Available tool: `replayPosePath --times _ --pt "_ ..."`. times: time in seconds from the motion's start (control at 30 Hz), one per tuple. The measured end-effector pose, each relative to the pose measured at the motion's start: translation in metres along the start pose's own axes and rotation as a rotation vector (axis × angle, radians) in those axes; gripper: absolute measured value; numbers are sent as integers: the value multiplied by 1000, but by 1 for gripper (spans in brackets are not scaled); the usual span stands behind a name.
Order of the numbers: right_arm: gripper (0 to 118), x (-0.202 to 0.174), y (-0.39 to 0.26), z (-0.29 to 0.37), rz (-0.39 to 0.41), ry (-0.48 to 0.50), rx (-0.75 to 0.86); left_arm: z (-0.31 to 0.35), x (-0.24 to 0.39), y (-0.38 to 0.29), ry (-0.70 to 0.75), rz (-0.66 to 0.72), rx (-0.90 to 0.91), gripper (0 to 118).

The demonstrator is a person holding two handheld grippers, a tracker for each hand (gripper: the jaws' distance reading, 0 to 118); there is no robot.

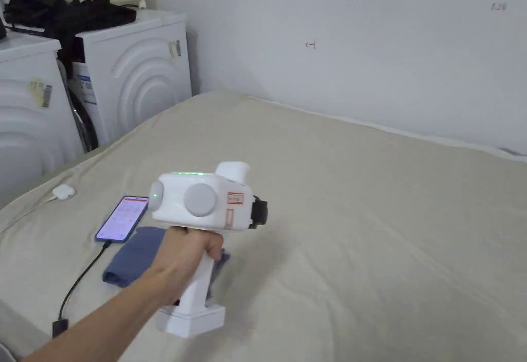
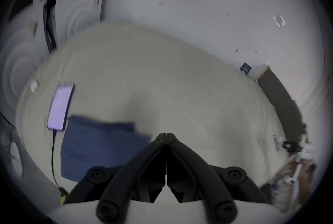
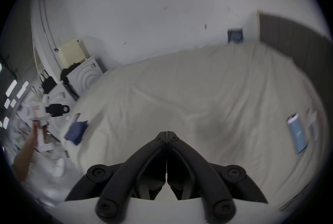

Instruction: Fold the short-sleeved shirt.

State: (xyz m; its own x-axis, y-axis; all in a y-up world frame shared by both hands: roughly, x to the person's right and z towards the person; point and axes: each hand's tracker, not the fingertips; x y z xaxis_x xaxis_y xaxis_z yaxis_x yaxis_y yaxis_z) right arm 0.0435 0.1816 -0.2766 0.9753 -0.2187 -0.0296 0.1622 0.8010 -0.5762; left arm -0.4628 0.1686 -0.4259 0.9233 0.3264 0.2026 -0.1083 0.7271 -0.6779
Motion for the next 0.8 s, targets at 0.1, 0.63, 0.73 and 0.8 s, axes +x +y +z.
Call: replayPosePath --times 0.1,0.63,0.73,0.8 --pt "0 -17 29 10 49 -146 50 -7 119 -6 -36 -205 61 0" --pt "0 -21 169 119 148 -291 503 106 319 95 78 -410 599 0" --pt "1 -26 170 127 153 -294 523 114 321 94 73 -368 596 0" --pt "0 -31 170 131 158 -293 532 117 321 93 72 -363 605 0"
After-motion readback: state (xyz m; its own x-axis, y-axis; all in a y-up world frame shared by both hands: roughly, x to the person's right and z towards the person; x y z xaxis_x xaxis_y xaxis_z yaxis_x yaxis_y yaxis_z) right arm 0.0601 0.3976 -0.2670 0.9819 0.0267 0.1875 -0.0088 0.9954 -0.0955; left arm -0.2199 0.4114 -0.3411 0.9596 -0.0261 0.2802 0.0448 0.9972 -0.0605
